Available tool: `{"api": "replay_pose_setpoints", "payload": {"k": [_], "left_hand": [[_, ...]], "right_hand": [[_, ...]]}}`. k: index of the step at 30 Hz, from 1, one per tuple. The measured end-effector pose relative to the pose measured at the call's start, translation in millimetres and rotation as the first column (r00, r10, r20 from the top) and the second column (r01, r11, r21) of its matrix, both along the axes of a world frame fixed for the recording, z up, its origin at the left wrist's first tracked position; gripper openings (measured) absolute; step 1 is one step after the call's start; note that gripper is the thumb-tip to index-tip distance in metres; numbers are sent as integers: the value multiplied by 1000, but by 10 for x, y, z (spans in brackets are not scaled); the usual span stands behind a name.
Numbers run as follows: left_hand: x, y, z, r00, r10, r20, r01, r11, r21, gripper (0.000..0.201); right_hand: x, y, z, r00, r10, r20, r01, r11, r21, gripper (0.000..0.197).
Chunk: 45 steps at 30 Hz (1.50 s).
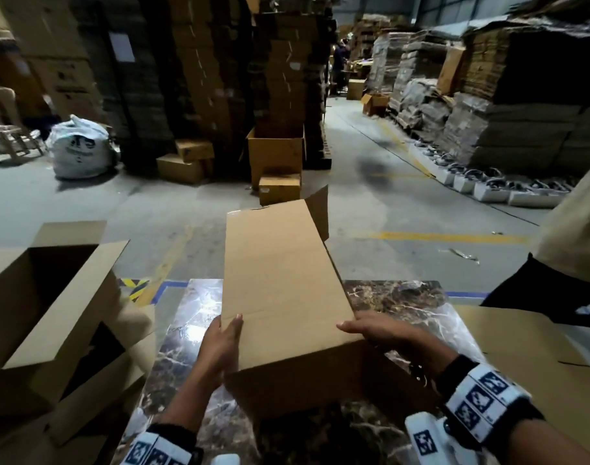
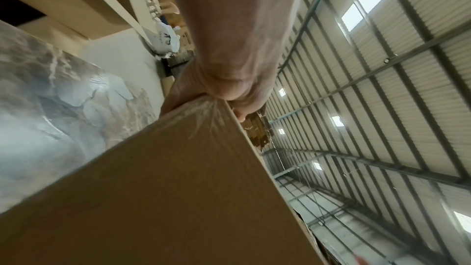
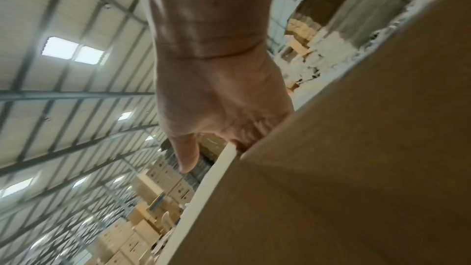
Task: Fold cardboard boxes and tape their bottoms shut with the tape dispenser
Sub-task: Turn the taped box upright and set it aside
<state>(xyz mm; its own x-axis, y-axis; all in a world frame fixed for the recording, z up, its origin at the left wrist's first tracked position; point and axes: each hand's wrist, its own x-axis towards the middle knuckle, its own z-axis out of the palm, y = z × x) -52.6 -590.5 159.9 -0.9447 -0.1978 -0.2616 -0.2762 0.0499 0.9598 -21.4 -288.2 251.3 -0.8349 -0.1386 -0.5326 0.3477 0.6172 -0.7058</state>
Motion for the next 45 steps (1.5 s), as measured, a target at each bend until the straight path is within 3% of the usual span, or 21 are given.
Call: {"api": "replay_pose_setpoints", "payload": {"k": [3,7,10,14,17,20,22,23,25,27,30,31,33,35,39,45], "left_hand": [[55,-97,28,999,-2,33,-1,996,84,15],[117,-134,-327,995,-22,102,14,997,76,29],[137,-156,-588,990,-37,137,44,998,-51,38],[156,-227,-506,988,31,152,-11,991,-131,37],[166,-221,-142,986,121,111,-126,991,39,36],[235,-233,234,992,124,40,-129,972,194,30],[297,-234,385,999,36,-29,-33,997,73,28],[340,-244,424,997,-4,-73,-3,995,-95,35],[456,-265,466,973,-140,-182,33,871,-491,58],[592,-220,508,886,-396,-242,136,720,-680,89],[749,-123,467,748,-664,27,421,442,-792,126],[783,-96,428,724,-676,137,467,335,-818,131],[821,-45,339,728,-634,262,467,178,-866,132],[811,3,240,765,-594,248,390,120,-913,124],[838,65,75,833,-547,88,167,96,-981,109],[993,97,99,837,-541,86,152,80,-985,95]], "right_hand": [[64,25,377,990,116,85,-96,974,-204,49],[91,-101,723,971,228,79,-197,939,-281,48],[131,-279,691,938,347,-16,-344,923,-170,52],[270,-664,417,824,516,-232,-500,856,131,54],[426,-997,208,744,562,-363,-483,827,289,53],[529,-1194,55,727,473,-498,-423,879,218,40],[508,-1208,4,698,395,-597,-364,914,179,30],[482,-1194,-8,659,382,-648,-328,921,209,27],[436,-1119,-18,575,419,-703,-251,908,335,32],[403,-965,-44,585,522,-621,-203,835,511,64],[359,-627,-150,753,572,-325,-265,716,646,119],[351,-540,-184,785,570,-242,-299,692,657,132],[379,-458,-324,810,564,-160,-327,662,675,138],[433,-468,-507,818,534,-214,-260,676,690,133],[514,-552,-715,785,509,-351,-101,665,740,117],[583,-567,-726,779,492,-389,-64,679,731,108]]}}
